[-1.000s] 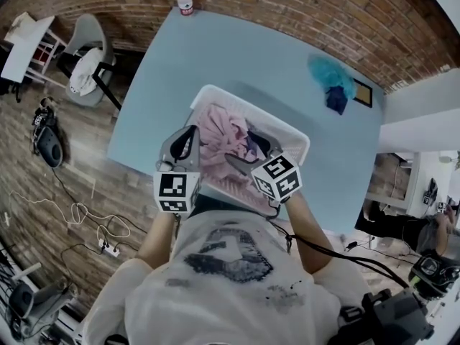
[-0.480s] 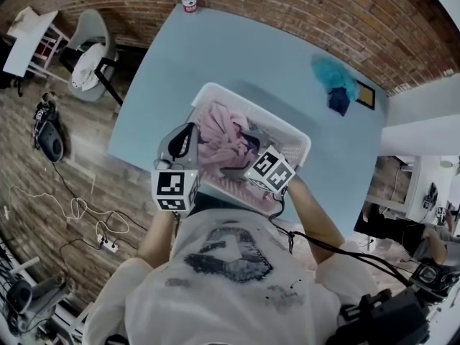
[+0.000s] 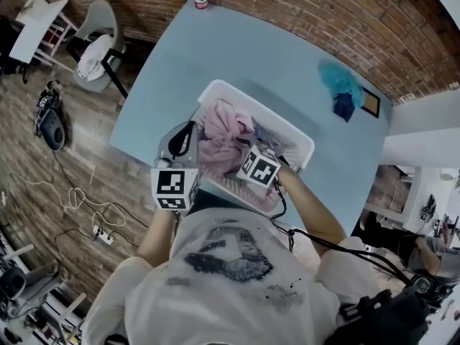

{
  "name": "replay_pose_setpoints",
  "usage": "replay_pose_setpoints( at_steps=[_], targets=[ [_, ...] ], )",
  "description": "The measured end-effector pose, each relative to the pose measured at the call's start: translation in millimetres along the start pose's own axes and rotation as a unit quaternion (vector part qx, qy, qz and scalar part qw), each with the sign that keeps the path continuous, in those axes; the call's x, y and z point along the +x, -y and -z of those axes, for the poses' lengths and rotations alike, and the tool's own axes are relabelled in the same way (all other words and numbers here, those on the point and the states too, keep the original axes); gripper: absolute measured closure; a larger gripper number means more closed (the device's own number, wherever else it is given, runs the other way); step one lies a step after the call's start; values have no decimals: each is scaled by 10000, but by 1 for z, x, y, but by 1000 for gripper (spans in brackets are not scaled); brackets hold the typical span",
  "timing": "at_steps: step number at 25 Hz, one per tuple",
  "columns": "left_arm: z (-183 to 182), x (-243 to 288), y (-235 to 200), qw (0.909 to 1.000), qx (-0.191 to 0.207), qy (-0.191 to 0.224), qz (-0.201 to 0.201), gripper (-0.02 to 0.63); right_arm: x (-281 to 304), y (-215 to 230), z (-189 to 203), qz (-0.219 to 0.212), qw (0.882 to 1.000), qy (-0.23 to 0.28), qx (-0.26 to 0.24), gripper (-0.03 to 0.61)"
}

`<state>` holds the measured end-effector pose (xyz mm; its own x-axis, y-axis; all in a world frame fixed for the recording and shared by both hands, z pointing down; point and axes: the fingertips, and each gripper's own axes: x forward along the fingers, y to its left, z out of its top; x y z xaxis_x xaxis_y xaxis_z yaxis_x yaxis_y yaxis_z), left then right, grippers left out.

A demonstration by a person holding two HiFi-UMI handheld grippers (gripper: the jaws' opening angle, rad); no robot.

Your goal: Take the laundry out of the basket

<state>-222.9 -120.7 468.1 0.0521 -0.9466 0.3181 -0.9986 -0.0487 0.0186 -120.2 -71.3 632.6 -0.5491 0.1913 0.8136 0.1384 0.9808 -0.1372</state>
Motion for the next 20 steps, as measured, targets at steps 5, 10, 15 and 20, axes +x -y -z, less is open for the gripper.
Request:
replay_pose_setpoints(
  at_steps=[5,10,15,20],
  targets=[
    [2,-4,-3,10000,8,-16,-42,623,15,0,5,-185,9988,-388,-212,69],
    [4,-4,-5,10000,18,-46,-63,623,30,5,5,-185,9984,-436,-318,69],
    [6,-7,-12,9999,-77,-75,-101,623,49,4,10,-229,9977,-566,-286,69],
    [9,-10,-16,9997,-160,-89,-153,623,56,2,11,-206,9971,-643,-353,116]
  ],
)
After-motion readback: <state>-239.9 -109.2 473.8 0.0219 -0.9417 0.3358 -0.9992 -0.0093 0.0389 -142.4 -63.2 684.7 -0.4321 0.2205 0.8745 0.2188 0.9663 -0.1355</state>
